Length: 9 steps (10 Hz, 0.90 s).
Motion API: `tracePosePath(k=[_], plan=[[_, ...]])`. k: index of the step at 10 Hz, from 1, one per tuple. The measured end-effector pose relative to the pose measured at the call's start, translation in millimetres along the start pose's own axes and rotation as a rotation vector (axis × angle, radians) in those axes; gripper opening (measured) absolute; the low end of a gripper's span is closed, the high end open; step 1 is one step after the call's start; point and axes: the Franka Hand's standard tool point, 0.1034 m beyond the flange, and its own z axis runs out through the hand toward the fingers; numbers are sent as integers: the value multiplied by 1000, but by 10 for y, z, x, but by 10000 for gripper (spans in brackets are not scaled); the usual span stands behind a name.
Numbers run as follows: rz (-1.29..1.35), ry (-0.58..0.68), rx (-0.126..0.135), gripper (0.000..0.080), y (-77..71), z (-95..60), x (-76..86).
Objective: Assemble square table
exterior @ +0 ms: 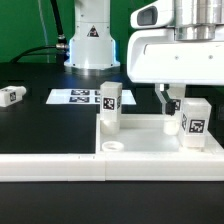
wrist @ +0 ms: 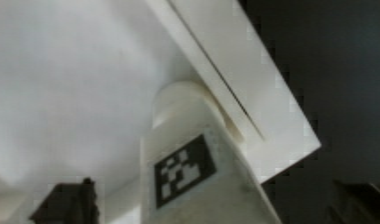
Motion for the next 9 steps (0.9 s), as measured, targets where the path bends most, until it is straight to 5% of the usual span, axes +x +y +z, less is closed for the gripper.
tracePosePath(k=[2,4,5,6,7,9], plan=[[-340,6,-24,649,69,-32,99],[-290,6,-24,620,68,-29,95],[-286,6,-24,431,69,-30,97],[-237,6,-23,431,66,-29,94],[-159,6,-22,288,66,-28,93],[-55,7,-22,288,66,-26,92]])
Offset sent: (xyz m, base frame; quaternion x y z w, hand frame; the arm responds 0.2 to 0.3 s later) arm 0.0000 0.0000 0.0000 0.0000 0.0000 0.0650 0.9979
